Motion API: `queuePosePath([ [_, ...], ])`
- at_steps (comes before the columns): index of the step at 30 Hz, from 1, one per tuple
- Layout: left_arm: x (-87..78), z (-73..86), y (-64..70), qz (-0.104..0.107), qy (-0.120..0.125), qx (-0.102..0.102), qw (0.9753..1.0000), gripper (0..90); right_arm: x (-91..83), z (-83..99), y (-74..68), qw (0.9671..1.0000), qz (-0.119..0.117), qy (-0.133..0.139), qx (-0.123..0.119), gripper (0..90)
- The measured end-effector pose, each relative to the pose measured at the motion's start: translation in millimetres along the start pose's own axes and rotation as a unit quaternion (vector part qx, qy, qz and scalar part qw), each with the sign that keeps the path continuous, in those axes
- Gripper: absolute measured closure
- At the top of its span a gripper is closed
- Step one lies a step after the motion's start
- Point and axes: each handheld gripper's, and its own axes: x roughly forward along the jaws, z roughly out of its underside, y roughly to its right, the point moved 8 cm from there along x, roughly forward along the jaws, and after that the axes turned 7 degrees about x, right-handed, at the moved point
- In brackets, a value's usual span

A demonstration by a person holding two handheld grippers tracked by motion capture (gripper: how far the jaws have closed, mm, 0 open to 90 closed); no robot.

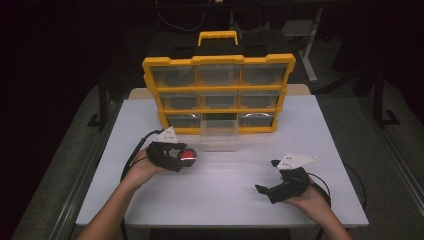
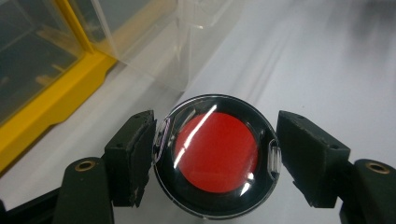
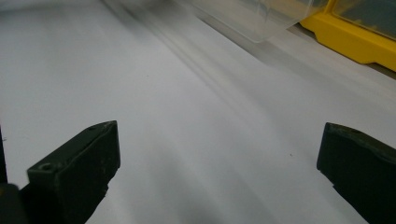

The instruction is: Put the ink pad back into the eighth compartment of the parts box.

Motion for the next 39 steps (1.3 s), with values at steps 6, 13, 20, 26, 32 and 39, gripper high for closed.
queuePosePath([
  [6,-6.4,-6.4,-3.9,0.002,0.003,0.001,1.0,29.7,0.1,0.3,-0.1,1.0,0.0,-0.001,0.0,0.0],
  [13,-8.1,-11.0,-4.7,0.005,0.005,-0.003,1.0,29.7,0.4,0.4,-0.3,1.0,0.0,-0.002,0.001,0.0],
  [20,-12.4,-18.1,-7.4,0.003,0.002,0.001,1.0,29.6,0.2,0.3,0.0,1.0,0.0,-0.001,0.002,0.0],
  [26,-16.4,-24.1,-11.8,0.0,0.004,0.002,1.0,29.7,0.6,0.2,0.6,1.0,0.001,-0.001,0.004,0.0],
  [32,-19.3,-32.8,-14.9,0.002,0.005,0.006,1.0,29.7,0.3,0.1,0.7,1.0,0.001,0.0,0.003,0.0],
  [39,-21.5,-43.2,-18.9,0.005,0.011,0.01,0.9999,29.7,-0.1,0.1,0.5,1.0,0.001,0.0,0.003,0.0],
])
